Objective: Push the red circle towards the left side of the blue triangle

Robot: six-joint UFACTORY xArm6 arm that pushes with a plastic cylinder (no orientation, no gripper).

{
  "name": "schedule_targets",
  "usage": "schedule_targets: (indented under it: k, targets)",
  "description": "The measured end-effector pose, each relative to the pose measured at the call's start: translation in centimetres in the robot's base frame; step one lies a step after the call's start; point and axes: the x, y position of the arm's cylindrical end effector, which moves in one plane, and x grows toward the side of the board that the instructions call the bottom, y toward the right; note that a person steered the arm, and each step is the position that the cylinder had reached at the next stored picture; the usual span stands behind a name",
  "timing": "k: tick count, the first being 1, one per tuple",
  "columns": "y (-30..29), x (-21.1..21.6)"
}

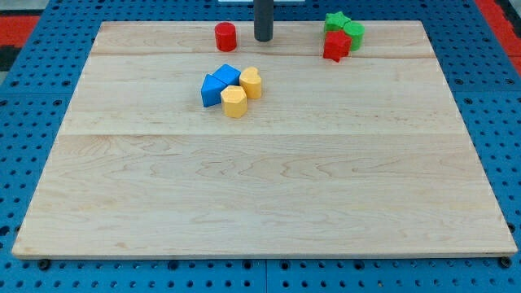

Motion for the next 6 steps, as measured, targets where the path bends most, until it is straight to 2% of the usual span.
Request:
schedule_targets:
  k: [1, 2, 3, 5, 6]
  targets:
    - [-4.0, -2.5]
    - [-9.7, -2.5]
    - [-11.9, -1.4]
    - [-5.5, -0.8]
    - [-4.8, -0.8]
